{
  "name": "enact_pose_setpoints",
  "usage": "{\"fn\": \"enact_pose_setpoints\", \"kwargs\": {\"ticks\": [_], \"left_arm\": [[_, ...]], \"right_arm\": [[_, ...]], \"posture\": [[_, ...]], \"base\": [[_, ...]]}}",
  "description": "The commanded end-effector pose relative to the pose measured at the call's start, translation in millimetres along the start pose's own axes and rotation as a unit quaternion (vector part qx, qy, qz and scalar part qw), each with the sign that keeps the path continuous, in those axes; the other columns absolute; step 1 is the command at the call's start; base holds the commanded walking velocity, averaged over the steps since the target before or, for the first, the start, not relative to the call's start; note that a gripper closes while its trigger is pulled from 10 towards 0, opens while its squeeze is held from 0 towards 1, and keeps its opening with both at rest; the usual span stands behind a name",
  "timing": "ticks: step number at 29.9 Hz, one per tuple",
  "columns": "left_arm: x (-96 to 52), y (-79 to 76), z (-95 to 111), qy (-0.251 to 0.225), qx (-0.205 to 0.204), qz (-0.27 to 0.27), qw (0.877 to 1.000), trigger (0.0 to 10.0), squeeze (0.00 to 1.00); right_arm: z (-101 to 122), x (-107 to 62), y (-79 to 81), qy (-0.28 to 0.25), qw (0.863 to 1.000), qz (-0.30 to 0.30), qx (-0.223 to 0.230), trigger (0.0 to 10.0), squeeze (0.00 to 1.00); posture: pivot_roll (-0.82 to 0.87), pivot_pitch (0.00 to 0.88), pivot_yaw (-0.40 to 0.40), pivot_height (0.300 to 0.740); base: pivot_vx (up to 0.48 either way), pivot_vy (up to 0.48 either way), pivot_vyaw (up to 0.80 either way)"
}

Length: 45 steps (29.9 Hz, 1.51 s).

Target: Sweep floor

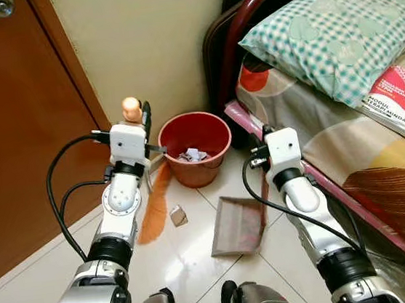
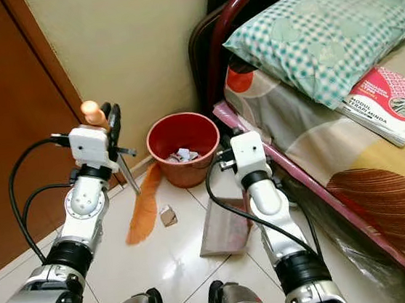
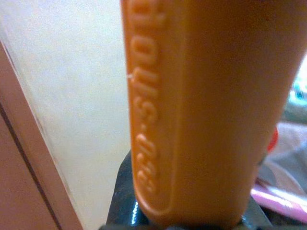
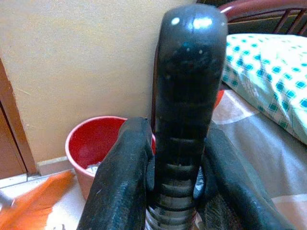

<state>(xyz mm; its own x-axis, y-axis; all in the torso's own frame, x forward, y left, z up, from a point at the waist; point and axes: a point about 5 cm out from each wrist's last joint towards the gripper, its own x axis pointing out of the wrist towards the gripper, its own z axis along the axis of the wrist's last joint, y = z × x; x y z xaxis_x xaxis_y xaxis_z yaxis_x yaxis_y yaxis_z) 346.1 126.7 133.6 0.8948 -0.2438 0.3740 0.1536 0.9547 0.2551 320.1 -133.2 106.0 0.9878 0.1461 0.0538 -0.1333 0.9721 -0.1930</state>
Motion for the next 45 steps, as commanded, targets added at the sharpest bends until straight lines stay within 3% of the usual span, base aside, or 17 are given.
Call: {"fn": "enact_pose_setpoints", "kwargs": {"ticks": [1,2,10,14,21,23,25,26,28,29,30,31,34,37,39,45], "left_arm": [[-9.0,-18.2,-10.0,0.024,-0.028,-0.011,0.999,10.0,0.0],[-11.5,-26.9,-11.2,0.028,-0.05,-0.005,0.998,10.0,0.0],[-17.8,-51.5,-7.8,0.019,-0.106,0.009,0.994,10.0,0.0],[-18.3,-53.0,-4.7,0.01,-0.118,0.018,0.993,10.0,0.0],[-19.4,-42.6,3.6,-0.016,-0.124,0.041,0.991,10.0,0.0],[-20.5,-36.4,8.4,-0.029,-0.122,0.048,0.991,10.0,0.0],[-28.1,-14.9,20.4,-0.055,-0.104,0.064,0.991,10.0,0.0],[-37.5,4.0,27.8,-0.06,-0.09,0.078,0.991,10.0,0.0],[-39.7,8.1,29.2,-0.06,-0.085,0.081,0.991,10.0,0.0],[-43.1,14.9,32.1,-0.063,-0.073,0.086,0.992,10.0,0.0],[-49.1,31.1,39.3,-0.071,-0.037,0.093,0.992,10.0,0.0],[-49.1,31.1,39.3,-0.071,-0.037,0.093,0.992,10.0,0.0],[-55.1,50.5,46.1,-0.074,0.0,0.106,0.992,10.0,0.0],[-56.3,57.8,47.7,-0.074,0.009,0.114,0.991,10.0,0.0],[-54.4,67.1,52.1,-0.065,0.019,0.126,0.99,10.0,0.0],[-54.8,65.9,46.7,-0.032,0.015,0.155,0.987,10.0,0.0]], "right_arm": [[7.2,-0.5,-2.7,-0.013,1.0,-0.003,0.001,10.0,0.0],[7.5,0.1,-3.1,-0.012,1.0,-0.004,0.002,10.0,0.0],[10.4,4.9,1.9,-0.014,1.0,-0.004,0.015,10.0,0.0],[11.2,7.4,9.8,-0.013,1.0,0.003,0.024,10.0,0.0],[11.5,10.8,27.2,-0.005,0.999,0.021,0.026,10.0,0.0],[11.9,12.1,32.3,-0.004,0.999,0.024,0.031,10.0,0.0],[10.8,13.6,43.4,-0.001,0.999,0.034,0.032,10.0,0.0],[7.9,13.5,50.2,0.003,0.999,0.041,0.031,10.0,0.0],[7.0,13.5,51.4,0.005,0.999,0.043,0.029,10.0,0.0],[7.8,13.5,51.1,0.003,0.999,0.041,0.032,10.0,0.0],[12.2,15.9,48.5,-0.004,0.998,0.038,0.039,10.0,0.0],[12.2,15.9,48.5,-0.004,0.998,0.038,0.039,10.0,0.0],[20.7,21.0,43.2,-0.019,0.998,0.043,0.048,10.0,0.0],[25.0,24.0,39.8,-0.024,0.997,0.047,0.052,10.0,0.0],[35.1,33.5,28.4,-0.035,0.997,0.049,0.053,10.0,0.0],[43.7,41.6,14.6,-0.045,0.996,0.073,0.034,10.0,0.0]], "posture": [[-0.13,0.167,-0.039,0.74],[-0.12,0.169,-0.04,0.74],[-0.08,0.173,-0.049,0.74],[-0.04,0.182,-0.059,0.74],[0.03,0.21,-0.057,0.74],[0.06,0.229,-0.049,0.74],[0.09,0.252,-0.032,0.74],[0.1,0.26,-0.024,0.74],[0.1,0.26,-0.024,0.74],[0.11,0.263,-0.023,0.74],[0.11,0.267,-0.02,0.74],[0.11,0.267,-0.02,0.74],[0.09,0.261,-0.026,0.74],[0.08,0.254,-0.03,0.74],[0.06,0.225,-0.046,0.74],[0.04,0.179,-0.059,0.74]], "base": [[0.0,0.0,0.0],[0.0,0.0,0.0],[0.0,0.0,0.0],[0.0,0.0,0.0],[0.0,0.0,0.0],[0.0,0.0,0.0],[0.0,0.0,0.0],[0.0,0.0,0.0],[0.0,0.0,0.0],[0.0,0.0,0.0],[0.0,0.0,0.0],[0.0,0.0,0.0],[0.0,0.0,0.0],[0.0,0.0,0.0],[0.0,0.0,0.0],[0.0,0.0,0.0]]}}
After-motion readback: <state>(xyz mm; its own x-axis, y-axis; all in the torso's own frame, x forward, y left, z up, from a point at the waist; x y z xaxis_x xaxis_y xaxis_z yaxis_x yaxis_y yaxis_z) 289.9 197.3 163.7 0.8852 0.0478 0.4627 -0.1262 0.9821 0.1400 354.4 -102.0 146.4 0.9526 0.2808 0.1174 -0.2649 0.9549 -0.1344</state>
